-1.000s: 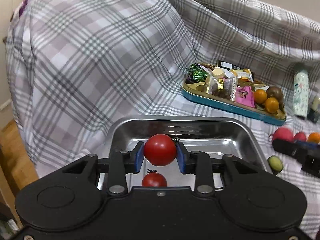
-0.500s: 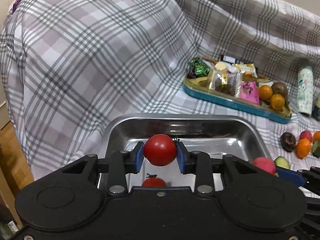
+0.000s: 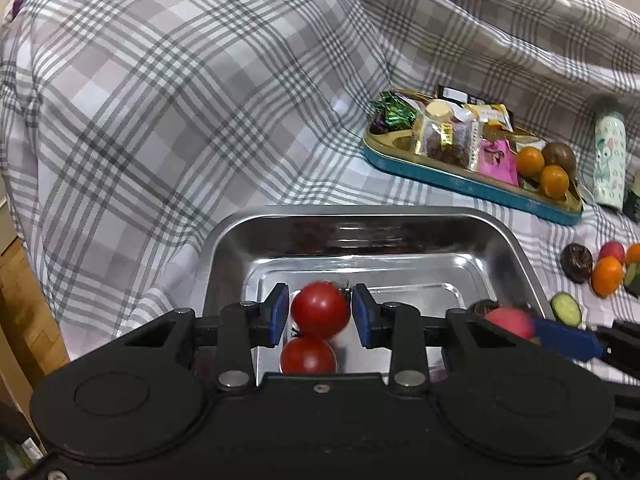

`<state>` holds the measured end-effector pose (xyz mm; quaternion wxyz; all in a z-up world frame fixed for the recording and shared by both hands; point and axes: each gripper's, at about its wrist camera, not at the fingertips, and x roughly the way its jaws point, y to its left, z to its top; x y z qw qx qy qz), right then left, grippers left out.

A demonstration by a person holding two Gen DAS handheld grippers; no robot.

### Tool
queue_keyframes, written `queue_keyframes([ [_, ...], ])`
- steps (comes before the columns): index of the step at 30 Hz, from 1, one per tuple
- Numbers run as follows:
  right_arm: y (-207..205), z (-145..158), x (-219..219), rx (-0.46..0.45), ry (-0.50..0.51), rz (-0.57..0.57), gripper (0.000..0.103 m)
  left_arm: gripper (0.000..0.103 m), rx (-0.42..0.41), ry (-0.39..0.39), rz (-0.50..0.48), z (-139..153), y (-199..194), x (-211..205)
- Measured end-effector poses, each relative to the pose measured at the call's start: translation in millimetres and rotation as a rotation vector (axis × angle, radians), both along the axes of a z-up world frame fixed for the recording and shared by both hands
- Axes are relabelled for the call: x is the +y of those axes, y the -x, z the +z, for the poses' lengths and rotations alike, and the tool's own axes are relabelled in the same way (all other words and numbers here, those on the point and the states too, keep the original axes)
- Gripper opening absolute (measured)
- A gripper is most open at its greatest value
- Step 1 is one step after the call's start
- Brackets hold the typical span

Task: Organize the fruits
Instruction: 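Open the right tool to drop the radish while the left tool releases the tomato, then move both tools back toward the remaining fruits beside the snack tin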

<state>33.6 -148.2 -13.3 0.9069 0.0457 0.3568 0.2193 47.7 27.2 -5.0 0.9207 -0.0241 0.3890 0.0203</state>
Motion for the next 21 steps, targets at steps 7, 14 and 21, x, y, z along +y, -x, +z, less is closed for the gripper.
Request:
queue_keyframes([
  [7, -2, 5, -5, -0.006, -0.031, -0.025, 0.039, 0.043, -0.013, -0.023, -0.004, 1, 5, -2],
  [14, -3, 8, -11, -0.011, -0.041, -0.048, 0.039, 0.043, -0.033, -0.055, -0.026, 2, 10, -8],
  [21, -4, 10, -17, -0.012, -0.051, -0.074, 0.039, 0.043, -0.053, -0.079, -0.062, 2, 13, -15],
])
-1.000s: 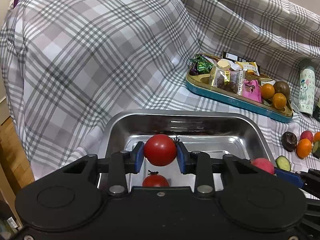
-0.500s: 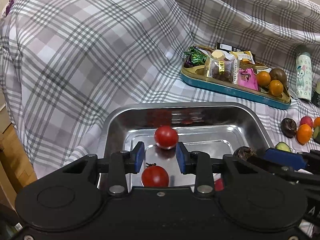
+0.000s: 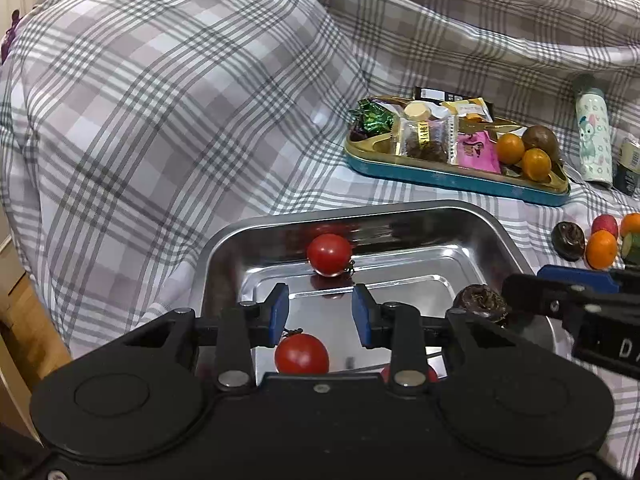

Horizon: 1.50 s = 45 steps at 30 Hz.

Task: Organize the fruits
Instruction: 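Move both tools back toward the remaining fruits beside the snack tin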

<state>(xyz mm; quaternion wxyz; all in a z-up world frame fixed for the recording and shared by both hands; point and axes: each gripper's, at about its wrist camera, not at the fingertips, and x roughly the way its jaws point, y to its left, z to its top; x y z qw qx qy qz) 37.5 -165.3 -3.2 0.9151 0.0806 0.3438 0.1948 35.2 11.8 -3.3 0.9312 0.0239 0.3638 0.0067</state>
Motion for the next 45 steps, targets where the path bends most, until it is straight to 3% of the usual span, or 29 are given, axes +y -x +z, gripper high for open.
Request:
queue_keyframes([
  [12, -7, 4, -28, -0.015, 0.003, -0.132, 0.039, 0.043, -0.038, 0.020, -0.047, 3, 5, -3],
  [31, -13, -7, -183, 0.111, -0.102, -0.714, 0.039, 0.043, -0.048, -0.054, -0.133, 1, 11, -32],
  [39, -6, -12, -206, 0.130, -0.094, -0.785, 0.039, 0.043, -0.073, -0.019, -0.261, 3, 11, -86],
  [45, 0, -10, -209, 0.120, -0.071, -0.786, 0.039, 0.043, -0.089, 0.052, -0.347, 12, -5, -132],
])
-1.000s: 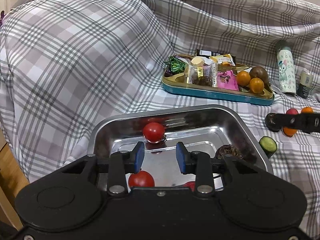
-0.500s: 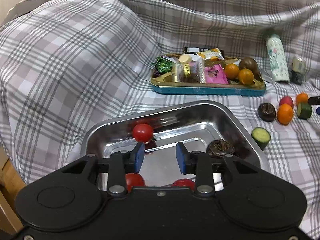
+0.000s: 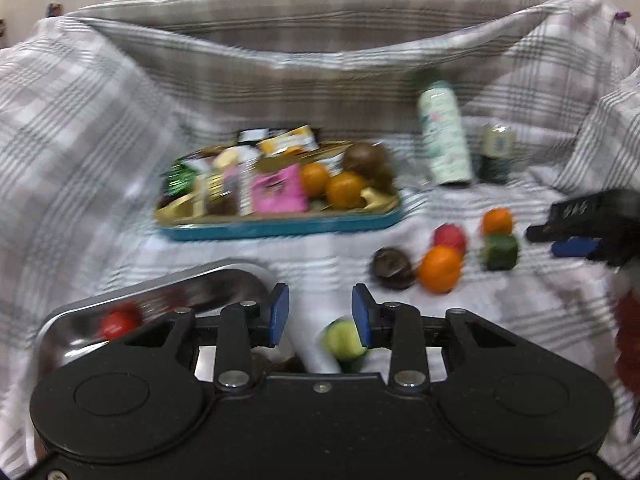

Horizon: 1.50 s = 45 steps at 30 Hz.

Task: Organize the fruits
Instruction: 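Move both tools back toward the remaining fruits beside the snack tin, then grasp the dark brown fruit with the left tool while the right tool grasps a cucumber piece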

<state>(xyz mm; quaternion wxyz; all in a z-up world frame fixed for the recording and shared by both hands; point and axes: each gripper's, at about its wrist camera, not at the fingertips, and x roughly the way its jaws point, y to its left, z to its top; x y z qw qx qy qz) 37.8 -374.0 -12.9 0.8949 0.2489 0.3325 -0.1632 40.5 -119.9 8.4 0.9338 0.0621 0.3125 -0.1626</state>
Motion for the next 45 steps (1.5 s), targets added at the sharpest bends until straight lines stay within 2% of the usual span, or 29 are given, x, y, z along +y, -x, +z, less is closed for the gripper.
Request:
queue_keyframes([
  [5, -2, 1, 2, -0.005, 0.017, 0.005, 0.039, 0.043, 0.021, 0.025, -0.017, -3, -19, -25],
  [12, -2, -1, 2, -0.006, 0.034, 0.001, 0.039, 0.043, 0.036, 0.012, -0.054, -12, -37, -48],
  [22, -8, -3, 13, -0.023, 0.065, 0.023, 0.039, 0.043, 0.102, 0.016, -0.079, -30, -56, -53],
  [30, -16, -5, 31, -0.028, 0.164, 0.057, 0.039, 0.043, 0.135, 0.016, -0.086, -40, -61, -57],
  [40, -28, -15, 35, -0.001, 0.132, 0.064, 0.041, 0.045, 0.138, 0.020, -0.081, -44, -68, -60],
  [45, -31, -18, 34, 0.002, 0.124, 0.053, 0.046, 0.048, 0.138, 0.022, -0.082, -46, -71, -59],
])
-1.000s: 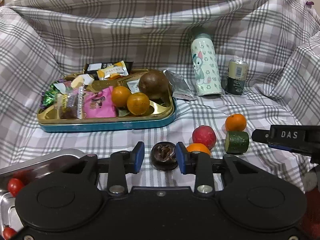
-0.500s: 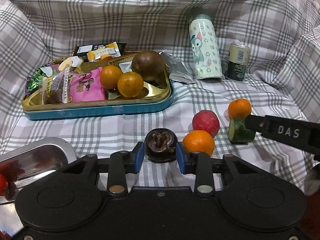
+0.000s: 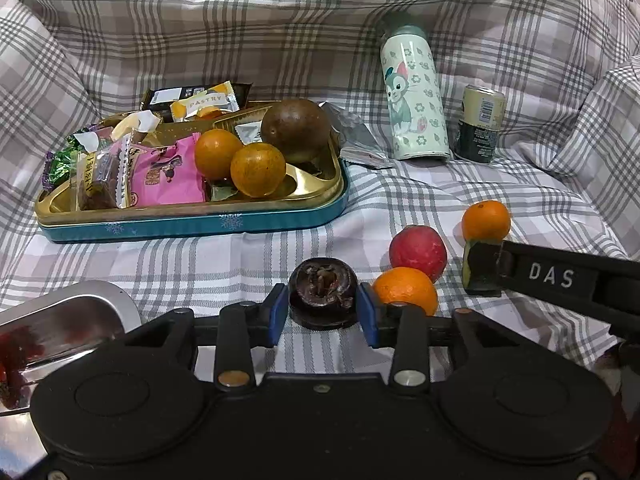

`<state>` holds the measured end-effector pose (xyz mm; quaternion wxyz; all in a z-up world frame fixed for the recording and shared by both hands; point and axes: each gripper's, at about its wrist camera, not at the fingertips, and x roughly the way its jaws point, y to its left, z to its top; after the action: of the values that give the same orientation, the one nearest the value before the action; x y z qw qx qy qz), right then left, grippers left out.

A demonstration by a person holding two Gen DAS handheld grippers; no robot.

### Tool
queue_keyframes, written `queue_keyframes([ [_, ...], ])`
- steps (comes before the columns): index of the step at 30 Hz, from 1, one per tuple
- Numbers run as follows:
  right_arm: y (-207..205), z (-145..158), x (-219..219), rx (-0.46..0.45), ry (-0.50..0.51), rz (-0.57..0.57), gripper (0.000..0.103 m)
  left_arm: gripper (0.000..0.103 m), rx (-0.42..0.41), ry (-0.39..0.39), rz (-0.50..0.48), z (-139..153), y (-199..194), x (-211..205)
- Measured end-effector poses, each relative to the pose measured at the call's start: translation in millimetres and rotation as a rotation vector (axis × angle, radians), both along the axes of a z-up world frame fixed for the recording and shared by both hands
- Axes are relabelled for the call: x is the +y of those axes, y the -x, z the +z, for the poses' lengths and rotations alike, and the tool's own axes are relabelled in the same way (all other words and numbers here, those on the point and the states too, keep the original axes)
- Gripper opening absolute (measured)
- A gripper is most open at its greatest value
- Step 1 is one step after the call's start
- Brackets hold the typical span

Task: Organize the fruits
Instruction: 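Grasp the dark brown fruit with the left tool while the right tool grasps a cucumber piece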

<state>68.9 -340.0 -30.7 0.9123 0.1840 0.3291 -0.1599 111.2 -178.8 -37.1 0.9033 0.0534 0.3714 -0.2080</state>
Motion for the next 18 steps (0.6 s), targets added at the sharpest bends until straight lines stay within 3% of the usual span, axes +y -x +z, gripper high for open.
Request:
queue_keyframes([
  [11, -10, -7, 6, 0.018, 0.020, 0.005, 0.052, 0.050, -0.015, 0.003, 0.004, -3, -5, -3],
  [18, -14, -15, 0, 0.040, -0.016, -0.034, 0.049, 0.053, 0.034, 0.052, 0.030, -5, -14, 2],
])
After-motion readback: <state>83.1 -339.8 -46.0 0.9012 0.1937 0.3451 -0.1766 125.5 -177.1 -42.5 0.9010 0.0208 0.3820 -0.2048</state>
